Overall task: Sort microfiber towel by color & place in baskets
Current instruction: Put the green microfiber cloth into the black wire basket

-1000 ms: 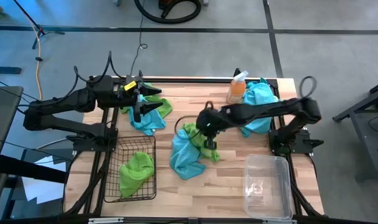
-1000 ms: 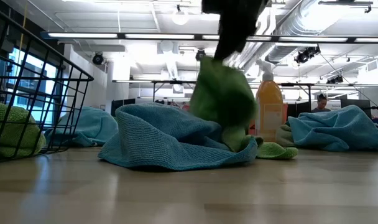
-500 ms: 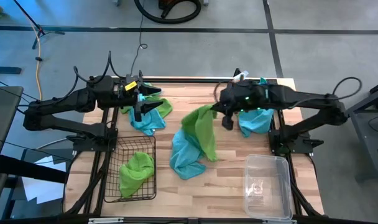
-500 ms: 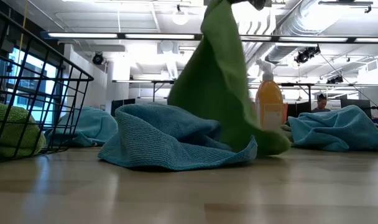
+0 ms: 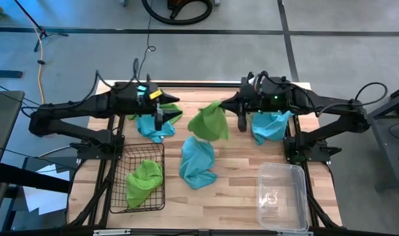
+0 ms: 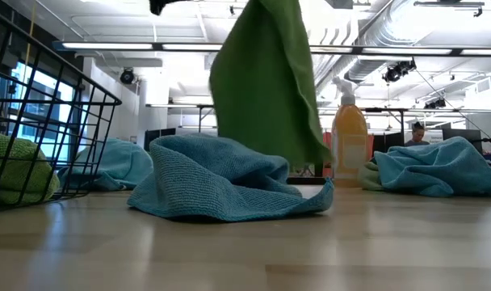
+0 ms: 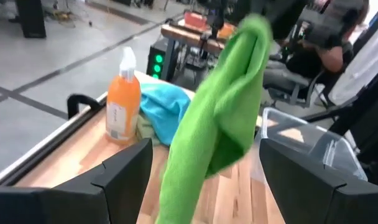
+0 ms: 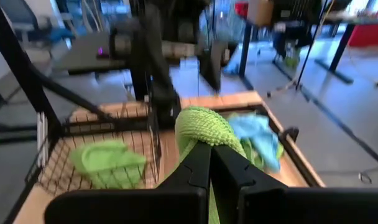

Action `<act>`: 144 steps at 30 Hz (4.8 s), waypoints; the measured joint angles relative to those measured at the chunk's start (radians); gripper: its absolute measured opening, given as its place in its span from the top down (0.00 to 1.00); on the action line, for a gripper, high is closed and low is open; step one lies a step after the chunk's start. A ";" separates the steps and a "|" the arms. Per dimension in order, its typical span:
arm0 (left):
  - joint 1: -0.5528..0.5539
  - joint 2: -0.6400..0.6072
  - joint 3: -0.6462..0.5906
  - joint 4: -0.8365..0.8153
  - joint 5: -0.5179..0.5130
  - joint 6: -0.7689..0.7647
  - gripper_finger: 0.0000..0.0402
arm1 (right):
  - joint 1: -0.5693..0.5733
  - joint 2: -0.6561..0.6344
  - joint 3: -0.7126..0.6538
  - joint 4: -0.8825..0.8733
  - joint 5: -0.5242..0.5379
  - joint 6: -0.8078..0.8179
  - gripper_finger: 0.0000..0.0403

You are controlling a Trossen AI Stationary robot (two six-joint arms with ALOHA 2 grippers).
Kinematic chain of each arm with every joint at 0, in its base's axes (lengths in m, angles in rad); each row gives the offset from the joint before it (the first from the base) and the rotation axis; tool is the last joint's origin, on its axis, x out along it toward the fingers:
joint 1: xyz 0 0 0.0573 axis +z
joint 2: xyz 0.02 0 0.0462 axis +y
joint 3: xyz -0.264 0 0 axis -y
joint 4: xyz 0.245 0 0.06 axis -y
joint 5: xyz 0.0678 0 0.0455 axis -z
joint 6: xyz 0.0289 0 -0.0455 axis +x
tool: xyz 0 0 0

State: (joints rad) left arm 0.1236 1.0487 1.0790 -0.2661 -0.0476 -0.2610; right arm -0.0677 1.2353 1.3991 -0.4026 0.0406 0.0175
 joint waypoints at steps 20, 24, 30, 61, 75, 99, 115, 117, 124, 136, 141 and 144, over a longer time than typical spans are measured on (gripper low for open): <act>-0.085 0.169 0.000 0.198 -0.013 0.092 0.24 | 0.000 -0.007 0.000 0.064 -0.039 -0.018 1.00; -0.085 0.195 0.000 0.206 -0.053 0.117 0.20 | 0.000 -0.007 0.000 0.065 -0.052 -0.018 1.00; -0.082 0.270 0.000 0.232 -0.054 0.117 0.17 | 0.000 -0.007 0.000 0.073 -0.052 -0.018 1.00; -0.078 0.558 0.000 0.821 0.012 0.027 0.32 | 0.000 -0.006 0.000 0.101 -0.072 -0.024 1.00; -0.076 0.557 0.000 0.835 0.017 0.019 0.99 | 0.007 -0.006 0.000 0.101 -0.077 -0.026 1.00; -0.014 0.273 0.000 0.212 -0.075 0.184 1.00 | 0.010 -0.233 0.001 -0.238 0.130 0.118 0.33; -0.072 -0.191 0.000 -0.200 -0.229 0.101 1.00 | 0.010 -0.250 0.001 -0.366 0.204 0.166 0.29; -0.111 -0.232 0.000 -0.207 -0.228 0.058 1.00 | 0.010 -0.242 0.001 -0.366 0.204 0.166 0.29; -0.350 -0.288 0.004 -0.249 -0.184 -0.104 1.00 | 0.010 -0.209 0.001 -0.364 0.204 0.189 0.29; -0.794 -0.146 0.060 -0.563 -0.231 -0.544 1.00 | 0.010 -0.173 0.001 -0.364 0.217 0.222 0.29; -0.879 -0.055 0.060 -0.648 -0.393 -0.591 1.00 | 0.009 -0.159 0.000 -0.361 0.222 0.215 0.29; -0.896 -0.010 0.060 -0.664 -0.538 -0.590 1.00 | 0.008 -0.150 0.000 -0.364 0.222 0.211 0.29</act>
State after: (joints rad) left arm -0.7725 1.0387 1.1389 -0.9299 -0.5853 -0.8514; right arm -0.0593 1.0853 1.3994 -0.7664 0.2626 0.2280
